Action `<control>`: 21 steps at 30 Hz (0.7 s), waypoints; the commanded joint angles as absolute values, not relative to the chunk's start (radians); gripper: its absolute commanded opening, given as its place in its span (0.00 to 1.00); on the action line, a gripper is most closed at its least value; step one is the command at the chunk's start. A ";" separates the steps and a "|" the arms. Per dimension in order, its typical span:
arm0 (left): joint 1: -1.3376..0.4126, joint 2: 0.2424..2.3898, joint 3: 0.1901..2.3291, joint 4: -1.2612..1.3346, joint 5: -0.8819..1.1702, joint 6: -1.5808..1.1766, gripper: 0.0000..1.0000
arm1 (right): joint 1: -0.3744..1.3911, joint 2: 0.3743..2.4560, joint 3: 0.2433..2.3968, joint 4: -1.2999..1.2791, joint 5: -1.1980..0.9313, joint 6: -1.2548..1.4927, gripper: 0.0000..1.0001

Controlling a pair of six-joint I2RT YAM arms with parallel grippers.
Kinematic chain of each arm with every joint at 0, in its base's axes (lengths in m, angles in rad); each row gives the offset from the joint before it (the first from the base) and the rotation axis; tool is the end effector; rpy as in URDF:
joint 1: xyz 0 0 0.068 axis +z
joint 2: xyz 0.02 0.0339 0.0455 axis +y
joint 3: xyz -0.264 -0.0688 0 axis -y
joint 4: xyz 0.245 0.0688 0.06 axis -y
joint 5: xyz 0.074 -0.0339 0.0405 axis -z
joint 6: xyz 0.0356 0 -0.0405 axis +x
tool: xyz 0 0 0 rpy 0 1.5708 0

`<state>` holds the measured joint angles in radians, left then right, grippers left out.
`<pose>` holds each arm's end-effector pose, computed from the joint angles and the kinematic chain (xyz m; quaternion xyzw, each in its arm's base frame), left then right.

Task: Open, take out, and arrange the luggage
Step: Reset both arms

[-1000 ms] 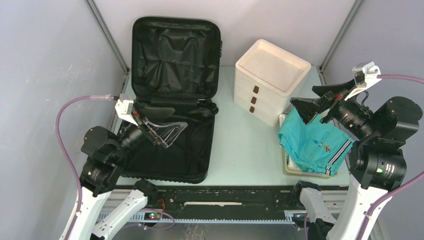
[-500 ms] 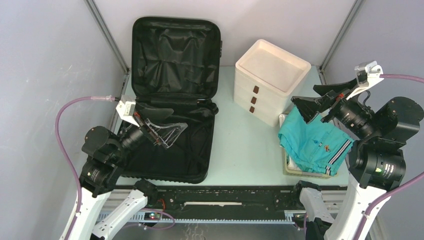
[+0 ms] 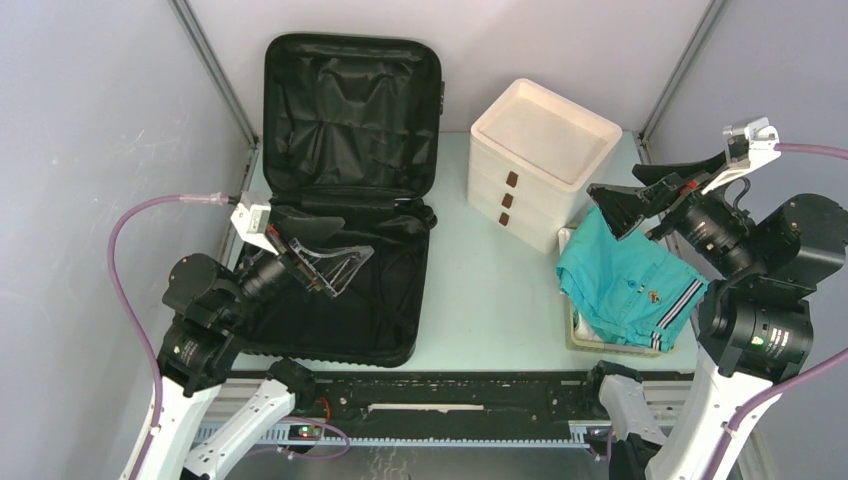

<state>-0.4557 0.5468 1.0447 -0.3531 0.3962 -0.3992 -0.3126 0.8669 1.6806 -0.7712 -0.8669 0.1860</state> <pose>0.0719 -0.0505 0.4359 0.1669 0.6369 -0.4246 0.6215 0.0757 0.0041 0.5382 -0.1389 0.6833 0.2486 0.6723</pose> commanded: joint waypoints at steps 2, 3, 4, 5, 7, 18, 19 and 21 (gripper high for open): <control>-0.449 0.535 1.098 -0.340 0.390 -0.376 1.00 | -0.319 0.874 1.715 -0.737 -0.859 0.224 1.00; -0.449 0.534 1.097 -0.339 0.388 -0.376 1.00 | -0.319 0.873 1.715 -0.738 -0.860 0.225 1.00; -0.449 0.533 1.095 -0.339 0.387 -0.376 1.00 | -0.319 0.873 1.714 -0.737 -0.861 0.226 1.00; -0.449 0.531 1.094 -0.339 0.385 -0.377 1.00 | -0.319 0.873 1.713 -0.737 -0.863 0.230 1.00; -0.449 0.529 1.090 -0.339 0.384 -0.378 1.00 | -0.319 0.871 1.711 -0.736 -0.867 0.234 1.00; -0.449 0.504 1.067 -0.339 0.363 -0.367 1.00 | -0.319 0.854 1.700 -0.741 -0.860 0.228 1.00; -0.449 0.501 1.065 -0.339 0.361 -0.367 1.00 | -0.319 0.853 1.700 -0.742 -0.859 0.227 1.00; -0.449 0.498 1.057 -0.339 0.353 -0.360 1.00 | -0.319 0.851 1.700 -0.745 -0.859 0.223 1.00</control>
